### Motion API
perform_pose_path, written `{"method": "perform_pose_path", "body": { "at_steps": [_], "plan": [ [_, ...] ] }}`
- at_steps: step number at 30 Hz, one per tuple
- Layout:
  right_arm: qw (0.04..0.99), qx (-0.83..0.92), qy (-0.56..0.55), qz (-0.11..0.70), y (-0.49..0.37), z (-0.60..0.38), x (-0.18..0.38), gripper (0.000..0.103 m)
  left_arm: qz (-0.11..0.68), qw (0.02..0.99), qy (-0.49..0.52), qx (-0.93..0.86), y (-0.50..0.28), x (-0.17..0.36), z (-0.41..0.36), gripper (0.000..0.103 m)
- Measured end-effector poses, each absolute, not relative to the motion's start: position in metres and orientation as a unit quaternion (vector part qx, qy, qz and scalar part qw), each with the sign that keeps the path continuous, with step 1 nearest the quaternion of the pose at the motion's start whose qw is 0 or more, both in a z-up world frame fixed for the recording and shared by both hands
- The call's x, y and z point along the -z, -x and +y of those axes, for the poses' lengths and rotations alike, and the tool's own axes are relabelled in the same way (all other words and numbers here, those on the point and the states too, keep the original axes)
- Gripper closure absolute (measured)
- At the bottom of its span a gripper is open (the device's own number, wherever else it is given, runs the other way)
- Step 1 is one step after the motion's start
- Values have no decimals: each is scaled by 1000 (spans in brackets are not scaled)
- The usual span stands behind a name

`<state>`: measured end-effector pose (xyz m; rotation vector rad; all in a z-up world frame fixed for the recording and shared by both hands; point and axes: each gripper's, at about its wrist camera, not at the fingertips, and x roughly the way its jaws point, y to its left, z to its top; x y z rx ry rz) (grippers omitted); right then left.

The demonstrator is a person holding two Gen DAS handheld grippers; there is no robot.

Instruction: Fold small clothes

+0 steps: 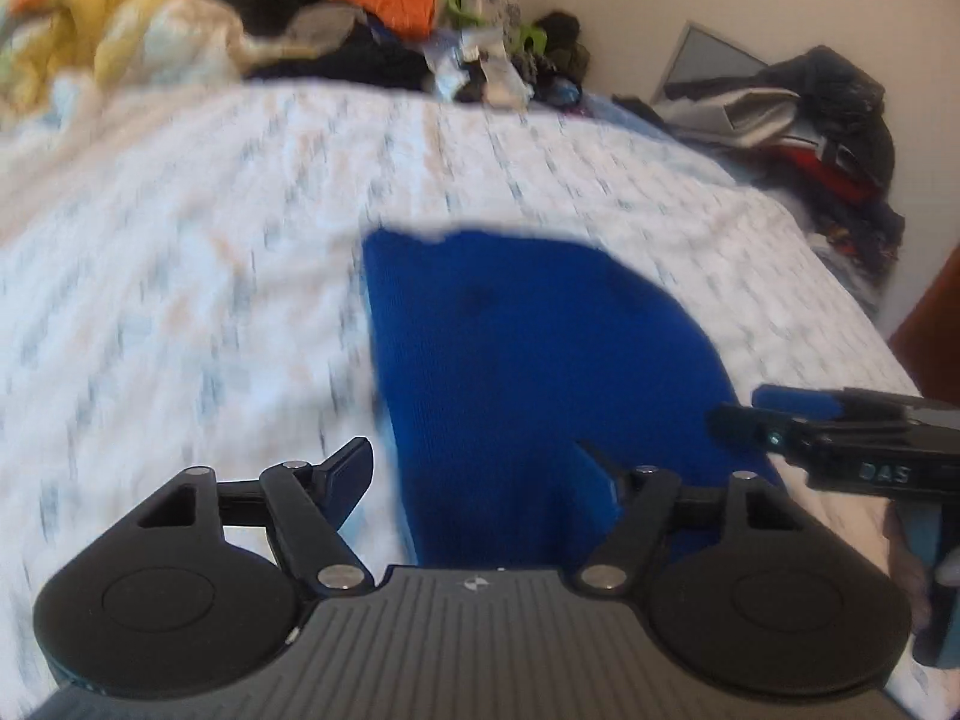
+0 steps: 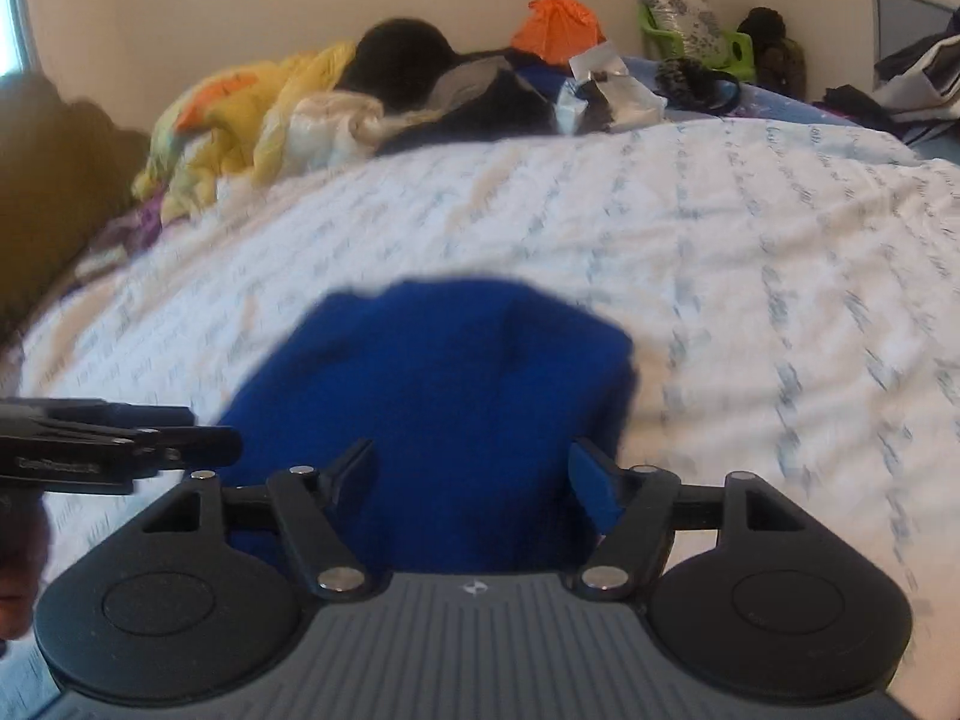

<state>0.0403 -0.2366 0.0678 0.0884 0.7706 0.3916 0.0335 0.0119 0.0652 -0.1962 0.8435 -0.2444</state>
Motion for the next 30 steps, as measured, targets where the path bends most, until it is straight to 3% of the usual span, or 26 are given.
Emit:
{"method": "perform_pose_path", "body": {
  "at_steps": [4, 5, 6, 7, 8, 11, 14, 18, 22, 23, 24, 25, 26, 30],
  "plan": [
    [873, -205, -111, 428, -15, -258, -50, 33, 442, 871, 165, 136, -17, -49, 22, 36],
    [860, -217, -131, 442, -15, -261, -43, 39, 444, 869, 170, 135, -22, -49, 23, 38],
    [860, -222, -138, 439, -15, -262, -39, 41, 451, 864, 179, 134, -29, -50, 25, 49],
    [860, -221, -139, 438, -18, -262, -39, 53, 462, 857, 187, 135, -37, -48, 26, 71],
    [855, -221, -146, 445, -23, -262, -38, 81, 473, 850, 191, 132, -46, -45, 26, 82],
    [830, -240, -184, 469, -42, -262, -31, 90, 486, 846, 176, 134, -64, -51, 21, 91],
    [826, -260, -191, 463, -56, -262, -46, 91, 433, 882, 114, 145, -72, -91, 7, 92],
    [852, -280, -193, 398, -65, -263, -112, 91, 354, 917, 97, 159, -69, -164, 7, 92],
    [865, -320, -179, 343, -25, -273, -162, 91, 315, 923, 76, 206, -5, -188, 20, 88],
    [864, -327, -172, 341, -8, -276, -161, 88, 323, 920, 53, 215, 15, -176, 20, 83],
    [865, -325, -160, 347, 11, -277, -151, 84, 340, 914, 36, 220, 31, -157, 22, 67],
    [860, -319, -148, 368, 27, -276, -134, 64, 360, 906, 29, 220, 43, -135, 26, 50],
    [853, -307, -137, 399, 37, -276, -115, 42, 384, 899, 33, 207, 49, -108, 34, 44],
    [850, -219, -215, 429, 26, -310, -64, 39, 450, 874, 121, 141, 18, -61, 63, 40]
  ]
}}
